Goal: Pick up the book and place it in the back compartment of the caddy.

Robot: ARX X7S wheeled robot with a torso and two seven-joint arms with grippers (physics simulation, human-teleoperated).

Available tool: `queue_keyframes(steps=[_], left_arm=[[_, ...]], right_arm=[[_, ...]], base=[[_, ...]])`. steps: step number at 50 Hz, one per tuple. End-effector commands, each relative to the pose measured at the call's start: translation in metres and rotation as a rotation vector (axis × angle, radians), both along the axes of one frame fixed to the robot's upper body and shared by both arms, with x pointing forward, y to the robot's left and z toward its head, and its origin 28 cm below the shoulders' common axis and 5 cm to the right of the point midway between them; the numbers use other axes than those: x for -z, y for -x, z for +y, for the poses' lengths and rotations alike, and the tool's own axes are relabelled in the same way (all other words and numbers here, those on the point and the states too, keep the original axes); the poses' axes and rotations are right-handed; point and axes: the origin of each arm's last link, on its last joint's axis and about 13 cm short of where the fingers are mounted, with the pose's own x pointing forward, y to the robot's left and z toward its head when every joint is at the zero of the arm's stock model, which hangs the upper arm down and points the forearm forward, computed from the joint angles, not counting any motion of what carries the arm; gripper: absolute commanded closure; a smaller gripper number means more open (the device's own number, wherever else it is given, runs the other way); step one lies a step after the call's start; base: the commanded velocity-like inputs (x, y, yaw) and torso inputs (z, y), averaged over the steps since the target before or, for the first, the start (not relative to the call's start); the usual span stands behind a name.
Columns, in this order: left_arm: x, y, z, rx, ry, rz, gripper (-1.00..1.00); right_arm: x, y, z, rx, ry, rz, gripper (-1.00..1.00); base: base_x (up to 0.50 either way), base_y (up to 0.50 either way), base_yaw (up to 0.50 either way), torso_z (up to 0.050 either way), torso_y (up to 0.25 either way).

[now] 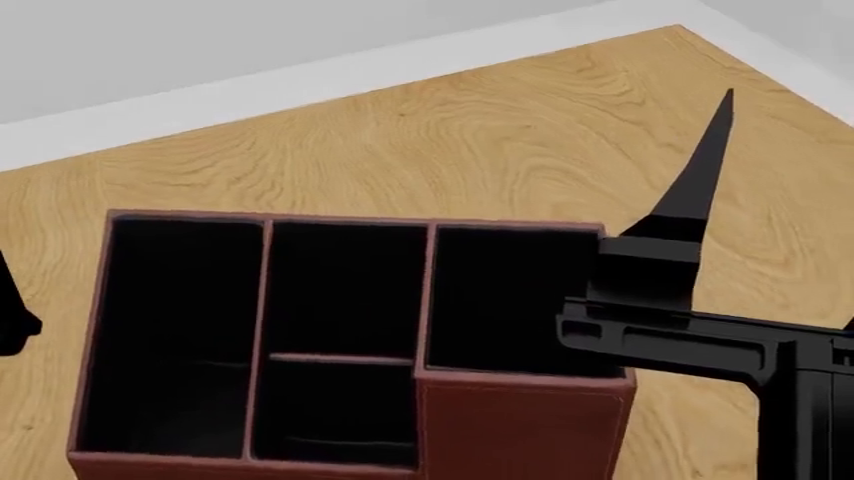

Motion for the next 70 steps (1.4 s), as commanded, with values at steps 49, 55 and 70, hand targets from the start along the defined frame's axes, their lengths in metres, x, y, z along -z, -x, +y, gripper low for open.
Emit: queue_keyframes(steps=[49,55,70], left_arm=[[-0.026,-0.023,0.03,-0.107,-0.023,0.056,-1.0],[-0.029,-0.018,0.033,-0.122,-0.04,0.056,-1.0],[-0.024,-0.011,0.035,-0.129,-0.033,0.048,-1.0]], right_arm=[[-0.053,-0.023,-0.023,0.053,0.017,0.06,-1.0],[-0.049,-0.025,-0.026,0.047,-0.014,0.066,-1.0],[-0.053,-0.026,-0.022,0.096,0.057,0.087,-1.0]], base=[[0.06,-0.03,-0.08,0.0,0.0],[0.44,-0.24,0.0,0.0,0.0],[0.06,0.08,0.0,0.0,0.001]])
